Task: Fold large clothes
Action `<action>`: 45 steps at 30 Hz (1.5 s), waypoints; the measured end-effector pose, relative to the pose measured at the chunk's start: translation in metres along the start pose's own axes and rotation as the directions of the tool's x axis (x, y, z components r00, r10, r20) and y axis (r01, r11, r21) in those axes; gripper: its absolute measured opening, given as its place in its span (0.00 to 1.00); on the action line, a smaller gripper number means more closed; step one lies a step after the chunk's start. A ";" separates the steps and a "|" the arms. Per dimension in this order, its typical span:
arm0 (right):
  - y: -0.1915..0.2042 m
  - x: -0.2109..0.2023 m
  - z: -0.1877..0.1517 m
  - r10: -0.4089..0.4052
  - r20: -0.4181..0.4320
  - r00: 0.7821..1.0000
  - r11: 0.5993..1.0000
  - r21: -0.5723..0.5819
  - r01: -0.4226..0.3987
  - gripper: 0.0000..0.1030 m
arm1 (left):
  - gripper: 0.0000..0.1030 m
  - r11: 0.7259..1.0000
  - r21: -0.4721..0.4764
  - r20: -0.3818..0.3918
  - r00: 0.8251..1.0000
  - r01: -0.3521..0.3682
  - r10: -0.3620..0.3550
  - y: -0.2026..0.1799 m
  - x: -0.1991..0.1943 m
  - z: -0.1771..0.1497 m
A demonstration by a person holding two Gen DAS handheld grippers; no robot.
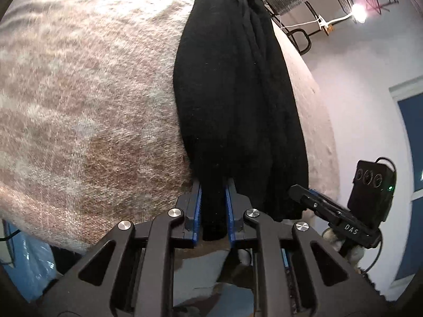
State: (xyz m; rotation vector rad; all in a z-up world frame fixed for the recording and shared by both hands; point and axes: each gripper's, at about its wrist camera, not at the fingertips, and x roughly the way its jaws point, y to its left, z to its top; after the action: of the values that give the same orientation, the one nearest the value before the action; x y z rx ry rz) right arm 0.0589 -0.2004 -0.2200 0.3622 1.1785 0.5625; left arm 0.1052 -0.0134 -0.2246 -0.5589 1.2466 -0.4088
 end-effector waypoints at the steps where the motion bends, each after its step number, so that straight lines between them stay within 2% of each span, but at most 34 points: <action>1: 0.001 0.000 0.000 -0.005 0.002 1.000 1.000 -0.004 0.006 0.29 | 0.14 1.000 0.007 0.001 1.000 -0.010 0.010 -0.003 0.000 0.000; 7: 0.007 0.003 -0.001 -0.031 0.012 0.999 0.999 -0.029 0.031 0.27 | 0.13 0.996 0.051 0.017 0.998 -0.068 0.067 -0.025 0.008 0.000; 18: 0.013 0.006 -0.004 -0.049 0.019 0.999 0.998 -0.042 0.050 0.25 | 0.13 0.990 0.088 0.030 0.994 -0.106 0.104 -0.035 0.016 -0.004; 37: 0.023 0.012 -0.004 -0.077 0.029 0.997 0.995 -0.063 0.079 0.23 | 0.13 0.989 0.097 0.031 0.993 -0.113 0.111 -0.036 0.017 -0.005; 45: 0.022 0.012 0.000 -0.066 0.014 0.998 0.997 -0.046 0.067 0.12 | 0.11 0.991 0.095 0.030 0.996 -0.092 0.090 -0.037 0.016 -0.003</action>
State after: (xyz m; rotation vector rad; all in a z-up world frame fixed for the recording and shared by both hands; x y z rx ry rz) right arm 0.0572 -0.1758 -0.2173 0.2853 1.1595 0.5286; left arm 0.1071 -0.0524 -0.2152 -0.4225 1.2166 -0.3821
